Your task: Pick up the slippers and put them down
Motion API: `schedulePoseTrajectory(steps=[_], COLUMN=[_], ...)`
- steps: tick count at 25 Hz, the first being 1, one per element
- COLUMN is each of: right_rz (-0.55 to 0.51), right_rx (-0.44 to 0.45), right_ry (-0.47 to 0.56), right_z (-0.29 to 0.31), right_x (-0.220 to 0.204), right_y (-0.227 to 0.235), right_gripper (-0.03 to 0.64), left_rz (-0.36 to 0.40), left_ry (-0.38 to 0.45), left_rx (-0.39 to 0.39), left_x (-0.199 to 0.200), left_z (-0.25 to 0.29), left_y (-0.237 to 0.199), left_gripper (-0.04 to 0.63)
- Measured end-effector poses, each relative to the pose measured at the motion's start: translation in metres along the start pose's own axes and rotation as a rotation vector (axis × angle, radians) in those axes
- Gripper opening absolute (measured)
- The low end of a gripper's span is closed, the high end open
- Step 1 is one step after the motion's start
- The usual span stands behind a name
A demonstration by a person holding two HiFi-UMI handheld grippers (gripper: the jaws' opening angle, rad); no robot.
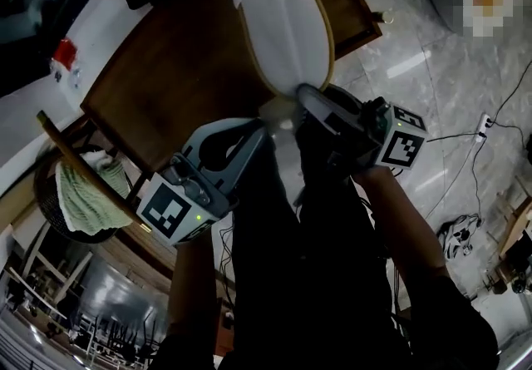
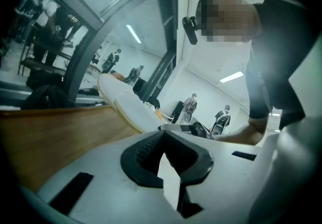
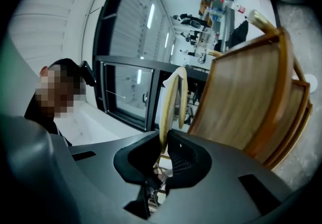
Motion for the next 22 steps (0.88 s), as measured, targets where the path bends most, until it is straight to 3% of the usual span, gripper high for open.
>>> schedulePoseTrajectory(steps=[15, 22], right_rz=[-0.443, -0.576], right_rx=[0.28, 0.396], right_ry=[-0.001, 0.029], right_z=[0.031, 0.024], right_x=[0.044, 0.036], right_y=[-0.25, -0.328], right_gripper=[0.049, 0.048], left_rz=[0.333, 0.489], left_ry=[0.201, 0.272], left_rx=[0.053, 0.029], left_x=[0.219, 0.29], left_z=[-0.051, -0.076], left_y=[0.023, 0.063], left_gripper=[0.011, 0.011])
Point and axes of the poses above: the fingertips, and each gripper's own axes: z forward along the fingers, y to its right, x out of its top, the point moved 9 cm from there along -z, backward along the fingers, and after that the axes turned 12 degrees about z, right-handed, at the moved point
